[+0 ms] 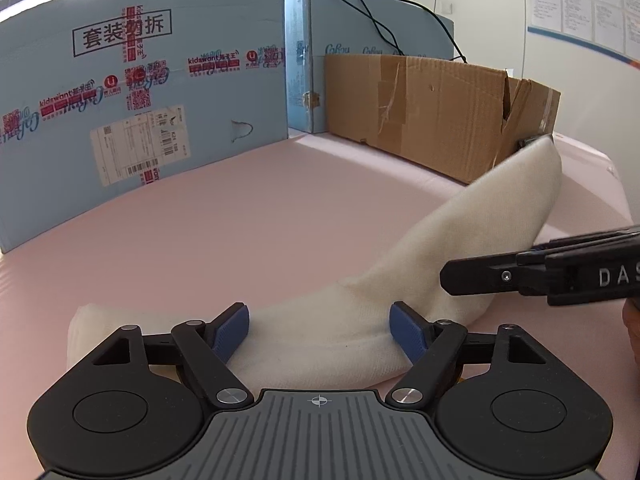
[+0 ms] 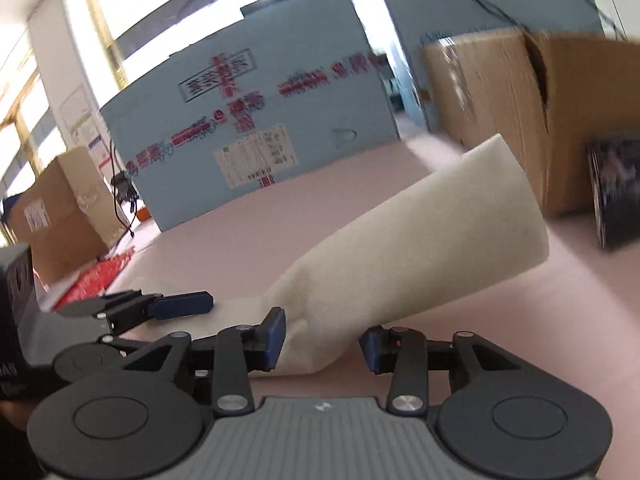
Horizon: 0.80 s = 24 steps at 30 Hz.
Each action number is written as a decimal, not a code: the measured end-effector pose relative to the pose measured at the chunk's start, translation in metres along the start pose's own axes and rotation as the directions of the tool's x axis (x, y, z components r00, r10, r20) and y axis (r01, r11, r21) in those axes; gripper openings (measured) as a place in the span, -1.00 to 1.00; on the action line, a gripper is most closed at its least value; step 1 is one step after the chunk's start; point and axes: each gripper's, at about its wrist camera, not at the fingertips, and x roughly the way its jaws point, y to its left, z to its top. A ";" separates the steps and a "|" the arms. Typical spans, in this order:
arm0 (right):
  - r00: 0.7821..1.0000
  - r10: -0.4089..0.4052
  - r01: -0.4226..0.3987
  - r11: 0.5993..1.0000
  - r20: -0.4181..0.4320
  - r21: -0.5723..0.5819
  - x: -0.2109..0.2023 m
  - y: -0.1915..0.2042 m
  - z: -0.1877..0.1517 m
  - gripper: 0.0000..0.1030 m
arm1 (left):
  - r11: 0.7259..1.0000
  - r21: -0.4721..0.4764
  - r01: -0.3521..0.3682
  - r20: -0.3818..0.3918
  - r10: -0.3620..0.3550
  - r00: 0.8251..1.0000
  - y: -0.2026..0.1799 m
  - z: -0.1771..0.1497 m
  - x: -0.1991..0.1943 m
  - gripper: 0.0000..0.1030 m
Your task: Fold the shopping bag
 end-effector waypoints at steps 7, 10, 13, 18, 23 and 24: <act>0.984 0.177 -0.180 0.970 0.035 0.160 0.014 -0.015 0.001 0.47 | 1.000 -0.002 0.001 0.000 -0.001 1.000 0.001 0.001 0.001 0.55; 0.997 0.065 -0.068 0.995 0.051 0.071 0.019 0.000 -0.002 -0.07 | 1.000 -0.004 0.001 0.001 -0.001 1.000 -0.001 0.000 0.000 0.55; 0.996 -0.054 0.052 0.998 0.069 0.029 0.013 0.005 -0.004 -0.29 | 1.000 -0.008 0.005 0.002 -0.005 1.000 0.000 0.000 -0.001 0.55; 0.981 -0.160 0.149 0.984 0.112 0.097 -0.013 -0.013 -0.009 -0.12 | 1.000 -0.011 0.010 0.002 -0.010 1.000 0.000 0.000 0.000 0.57; 0.974 -0.211 0.202 0.974 0.082 0.105 -0.038 -0.029 -0.008 0.18 | 1.000 -0.011 0.012 0.001 -0.012 1.000 0.001 0.000 0.000 0.58; 0.977 -0.204 0.197 0.975 0.062 0.101 -0.041 -0.032 -0.007 0.20 | 1.000 -0.011 0.012 0.001 -0.012 1.000 0.001 0.000 0.000 0.58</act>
